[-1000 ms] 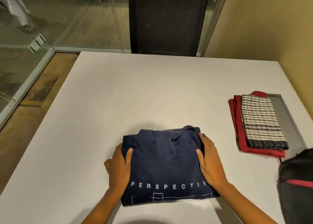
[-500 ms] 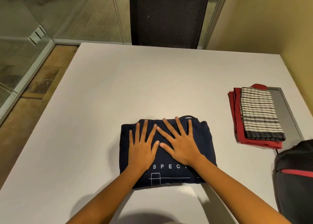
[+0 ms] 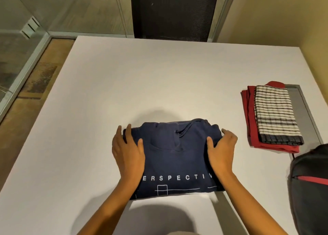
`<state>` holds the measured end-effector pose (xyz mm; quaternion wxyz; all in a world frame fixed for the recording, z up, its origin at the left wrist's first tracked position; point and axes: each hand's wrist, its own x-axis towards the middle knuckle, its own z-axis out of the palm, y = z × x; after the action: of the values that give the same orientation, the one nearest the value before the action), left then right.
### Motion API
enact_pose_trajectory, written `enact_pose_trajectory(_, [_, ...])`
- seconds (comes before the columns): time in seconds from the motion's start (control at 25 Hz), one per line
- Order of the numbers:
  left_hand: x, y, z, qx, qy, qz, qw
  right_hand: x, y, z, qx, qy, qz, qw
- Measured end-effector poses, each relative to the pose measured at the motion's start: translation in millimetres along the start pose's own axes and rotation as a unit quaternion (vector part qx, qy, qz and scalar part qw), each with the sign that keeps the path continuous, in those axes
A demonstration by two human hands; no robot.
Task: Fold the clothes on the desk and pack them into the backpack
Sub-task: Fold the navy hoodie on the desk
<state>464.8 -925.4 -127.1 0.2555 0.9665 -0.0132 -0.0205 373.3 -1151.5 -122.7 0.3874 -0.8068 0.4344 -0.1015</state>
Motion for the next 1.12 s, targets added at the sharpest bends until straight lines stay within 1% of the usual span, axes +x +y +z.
enact_pose_trajectory(0.12, [11.5,-1.6,-7.5,-0.072,-0.051,-0.122,0.989,4.1,-1.5,-1.4,0.001,-0.005,0.029,1.000])
enact_pose_trajectory(0.2, [26.7,-7.7,-6.5,-0.107,-0.061,-0.153,0.981,14.5,-5.8,-3.8,-0.001,-0.011,0.057,0.998])
enact_pose_trajectory(0.28, [40.7,-17.2,-4.0,-0.159,-0.069,-0.122,0.977,23.4,-11.2,-9.7,0.053,-0.021,0.049,0.997])
enact_pose_trajectory(0.32, [44.3,-20.8,-3.4,-0.195,-0.077,-0.088,0.974,26.0,-13.9,-12.7,0.090,-0.033,0.020,0.995])
enact_pose_trajectory(0.4, [46.3,-23.8,-5.4,-0.257,-0.116,-0.027,0.959,31.9,-17.6,-14.2,0.154,-0.080,-0.046,0.984])
enact_pose_trajectory(0.48, [50.7,-25.1,-6.6,-0.301,-0.157,-0.018,0.940,49.2,-11.3,-7.5,0.186,-0.128,-0.062,0.972])
enact_pose_trajectory(0.56, [58.3,-26.6,-6.9,-0.304,-0.186,-0.017,0.934,68.2,-6.9,1.7,0.194,-0.175,-0.043,0.964])
enact_pose_trajectory(0.6, [63.1,-27.8,-5.7,-0.296,-0.189,-0.015,0.936,76.7,-5.8,5.8,0.202,-0.200,-0.035,0.958])
enact_pose_trajectory(0.64, [66.9,-28.4,-3.8,-0.292,-0.185,-0.014,0.938,82.8,-5.9,8.0,0.206,-0.227,-0.037,0.951])
enact_pose_trajectory(0.76, [73.9,-26.4,2.7,-0.286,-0.140,-0.015,0.948,96.5,-9.0,9.4,0.189,-0.299,-0.044,0.934])
enact_pose_trajectory(0.8, [75.0,-23.9,3.8,-0.289,-0.123,-0.017,0.949,101.5,-7.3,9.5,0.176,-0.302,-0.036,0.936])
enact_pose_trajectory(0.88, [75.6,-17.9,5.8,-0.301,-0.094,-0.027,0.949,108.2,-4.3,9.8,0.140,-0.279,-0.037,0.949])
enact_pose_trajectory(1.0, [74.1,-12.1,9.9,-0.296,-0.062,-0.094,0.949,107.2,-7.5,17.9,0.079,-0.219,-0.053,0.971])
enact_pose_trajectory(1.04, [74.6,-11.1,12.1,-0.271,-0.051,-0.113,0.955,105.9,-9.6,22.6,0.047,-0.197,-0.056,0.978])
enact_pose_trajectory(1.12, [77.6,-12.2,18.6,-0.191,-0.025,-0.108,0.975,103.7,-13.8,32.9,-0.044,-0.154,-0.060,0.985])
